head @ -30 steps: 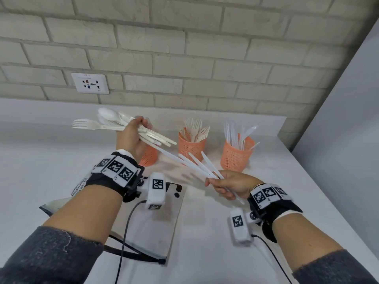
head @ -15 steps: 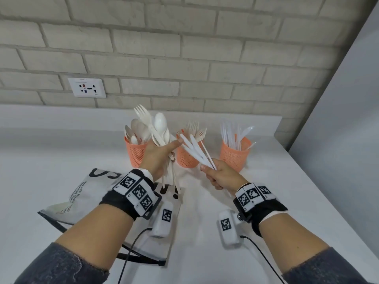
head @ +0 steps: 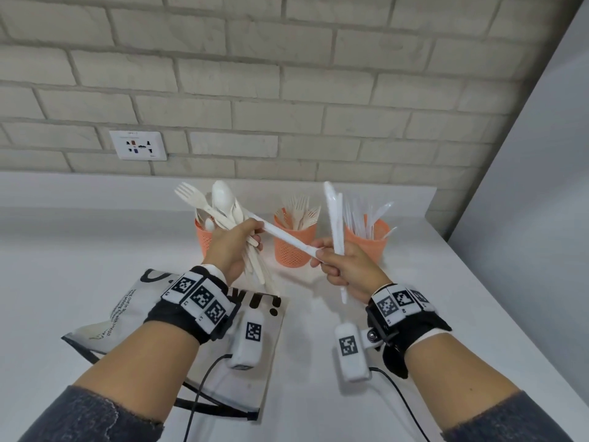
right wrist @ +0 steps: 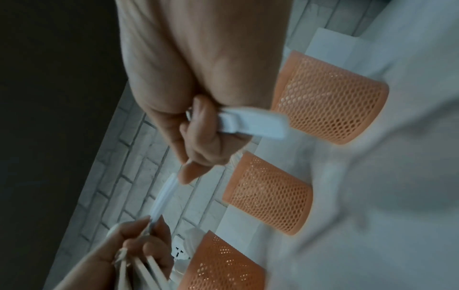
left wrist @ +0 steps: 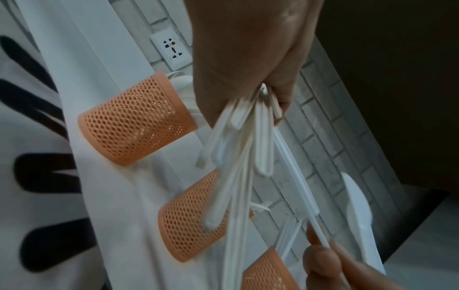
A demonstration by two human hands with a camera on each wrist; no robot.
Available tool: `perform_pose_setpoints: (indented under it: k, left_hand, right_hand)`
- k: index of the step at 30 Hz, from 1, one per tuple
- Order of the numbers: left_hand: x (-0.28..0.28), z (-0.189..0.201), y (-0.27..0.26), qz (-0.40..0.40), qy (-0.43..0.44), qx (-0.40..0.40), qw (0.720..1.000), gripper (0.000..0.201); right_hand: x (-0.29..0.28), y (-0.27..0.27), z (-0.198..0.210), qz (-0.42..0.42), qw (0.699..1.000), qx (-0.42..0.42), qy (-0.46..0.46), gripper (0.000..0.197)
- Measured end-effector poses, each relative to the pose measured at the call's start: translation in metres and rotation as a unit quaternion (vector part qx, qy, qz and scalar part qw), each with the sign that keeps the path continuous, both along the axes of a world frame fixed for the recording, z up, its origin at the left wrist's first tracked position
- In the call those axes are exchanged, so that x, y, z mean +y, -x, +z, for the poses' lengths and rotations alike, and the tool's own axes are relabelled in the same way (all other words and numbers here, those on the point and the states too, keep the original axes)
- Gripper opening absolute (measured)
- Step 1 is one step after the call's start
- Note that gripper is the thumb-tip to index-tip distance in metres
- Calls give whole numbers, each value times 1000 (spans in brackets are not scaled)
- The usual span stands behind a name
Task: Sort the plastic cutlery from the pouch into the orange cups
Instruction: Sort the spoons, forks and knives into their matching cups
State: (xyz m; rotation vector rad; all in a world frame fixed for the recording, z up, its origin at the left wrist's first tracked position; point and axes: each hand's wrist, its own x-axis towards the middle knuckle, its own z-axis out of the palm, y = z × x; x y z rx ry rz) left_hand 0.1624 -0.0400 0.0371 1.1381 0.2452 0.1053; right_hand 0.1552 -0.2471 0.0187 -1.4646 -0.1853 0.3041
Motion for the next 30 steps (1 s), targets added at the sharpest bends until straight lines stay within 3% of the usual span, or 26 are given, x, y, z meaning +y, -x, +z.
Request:
perform_pose_setpoints:
  k: [6, 9, 12, 16, 20, 23, 26, 30]
  left_hand:
    - [11, -9, -3, 46, 43, 38, 997, 9]
    - [19, -11, -4, 74, 37, 50, 995, 20]
    - [15, -6, -1, 29, -23, 67, 997, 8]
    - [3, -2, 1, -16, -63, 67, 996, 19]
    - [5, -2, 1, -28, -61, 74, 995, 14]
    - [4, 0, 5, -85, -98, 81, 988, 8]
    - [-8, 0, 12, -161, -162, 84, 970, 10]
    - [-28, 2, 15, -199, -172, 65, 963, 10]
  right_hand:
    - [1, -5, -2, -67, 998, -17, 6, 10]
    - [-5, -9, -3, -111, 994, 1, 13, 13]
    - [-8, -12, -5, -103, 995, 7, 4, 12]
    - [-5, -15, 0, -56, 998, 6, -10, 6]
    - [-7, -16, 17, -89, 994, 4, -64, 29]
    - [-5, -16, 25, -91, 996, 18, -9, 20]
    - [4, -14, 24, -23, 997, -9, 79, 17]
    - [21, -10, 19, 21, 969, -82, 232, 34]
